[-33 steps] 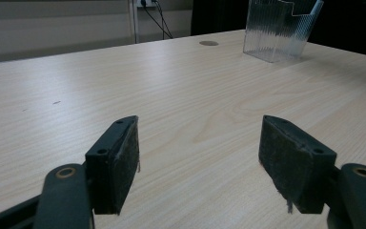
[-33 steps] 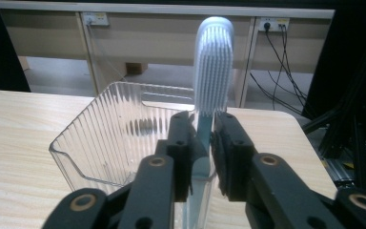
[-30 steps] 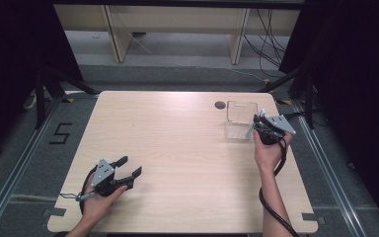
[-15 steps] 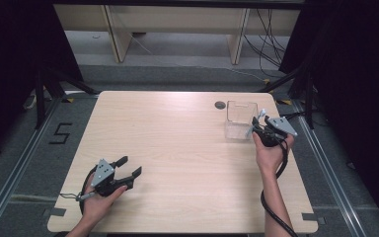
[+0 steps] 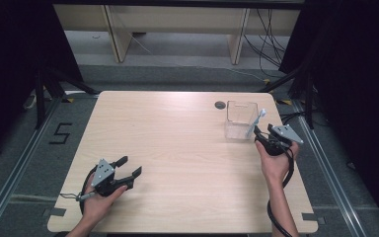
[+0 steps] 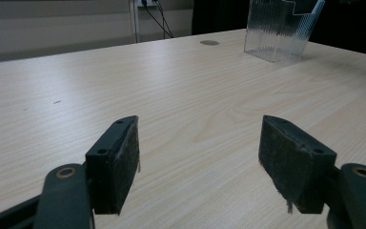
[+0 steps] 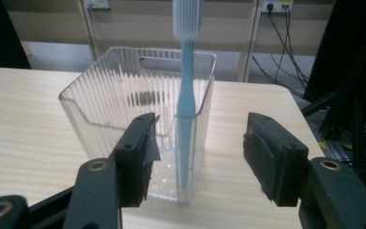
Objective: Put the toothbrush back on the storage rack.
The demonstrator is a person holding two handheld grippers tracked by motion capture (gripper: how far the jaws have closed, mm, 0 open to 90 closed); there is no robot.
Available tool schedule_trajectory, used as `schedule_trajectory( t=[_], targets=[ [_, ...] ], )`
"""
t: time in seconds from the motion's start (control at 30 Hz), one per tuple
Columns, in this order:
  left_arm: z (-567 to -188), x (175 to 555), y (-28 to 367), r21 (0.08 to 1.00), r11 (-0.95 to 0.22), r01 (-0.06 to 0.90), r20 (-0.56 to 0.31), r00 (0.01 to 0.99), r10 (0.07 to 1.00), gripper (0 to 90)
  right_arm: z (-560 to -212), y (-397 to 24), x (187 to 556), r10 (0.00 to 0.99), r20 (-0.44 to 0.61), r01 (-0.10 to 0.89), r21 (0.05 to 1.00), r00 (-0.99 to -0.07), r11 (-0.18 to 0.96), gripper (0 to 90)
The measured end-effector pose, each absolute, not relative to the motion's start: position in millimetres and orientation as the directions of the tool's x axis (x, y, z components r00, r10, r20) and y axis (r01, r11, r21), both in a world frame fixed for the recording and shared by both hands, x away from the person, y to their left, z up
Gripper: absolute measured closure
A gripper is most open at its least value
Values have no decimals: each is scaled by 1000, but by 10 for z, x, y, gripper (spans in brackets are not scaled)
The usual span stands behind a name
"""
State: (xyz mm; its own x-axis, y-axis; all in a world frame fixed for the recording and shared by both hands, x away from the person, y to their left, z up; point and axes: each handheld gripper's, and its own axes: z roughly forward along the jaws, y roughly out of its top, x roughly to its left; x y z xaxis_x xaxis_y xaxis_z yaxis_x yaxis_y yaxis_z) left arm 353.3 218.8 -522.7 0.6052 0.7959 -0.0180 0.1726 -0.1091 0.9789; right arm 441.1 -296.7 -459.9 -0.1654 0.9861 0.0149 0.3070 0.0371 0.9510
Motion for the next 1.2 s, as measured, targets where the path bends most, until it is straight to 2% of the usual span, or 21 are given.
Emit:
schedule_trajectory(
  t=[0.27, 0.5, 0.63, 0.8, 0.97, 1.0, 1.03, 1.17, 1.2],
  targets=[
    [-5230, 3535, 2185, 980, -103, 168, -21, 607, 794, 295, -4639, -2937, 4211, 985, 37, 349, 937, -170, 25, 450],
    [-5230, 3536, 2184, 980, -103, 168, -21, 607, 794, 295, -4718, -2953, 4016, 978, -2, 352, 933, -208, 76, 449],
    [-5230, 3534, 2186, 980, -103, 168, -20, 606, 795, 295, -4774, -2934, 3873, 974, 48, 380, 924, -224, 41, 449],
    [-5231, 3533, 2185, 981, -102, 166, -20, 607, 795, 295, -4814, -2955, 3789, 971, 29, 383, 922, -237, 66, 448],
    [-5223, 3509, 2188, 976, -109, 189, -25, 594, 804, 295, -4892, -2926, 3647, 975, 50, 396, 917, -215, 40, 449],
    [-5223, 3508, 2188, 976, -110, 190, -25, 593, 805, 295, -4918, -2943, 3643, 969, 42, 384, 922, -242, 56, 449],
    [-5224, 3507, 2186, 976, -108, 187, -25, 595, 803, 295, -4927, -2928, 3615, 975, 44, 390, 920, -218, 45, 449],
    [-5224, 3493, 2182, 976, -106, 190, -28, 593, 805, 295, -4991, -2937, 3567, 970, 49, 391, 919, -238, 50, 450],
    [-5225, 3489, 2181, 976, -103, 192, -31, 592, 805, 296, -4994, -2921, 3548, 975, 69, 397, 918, -213, 22, 451]
  ],
)
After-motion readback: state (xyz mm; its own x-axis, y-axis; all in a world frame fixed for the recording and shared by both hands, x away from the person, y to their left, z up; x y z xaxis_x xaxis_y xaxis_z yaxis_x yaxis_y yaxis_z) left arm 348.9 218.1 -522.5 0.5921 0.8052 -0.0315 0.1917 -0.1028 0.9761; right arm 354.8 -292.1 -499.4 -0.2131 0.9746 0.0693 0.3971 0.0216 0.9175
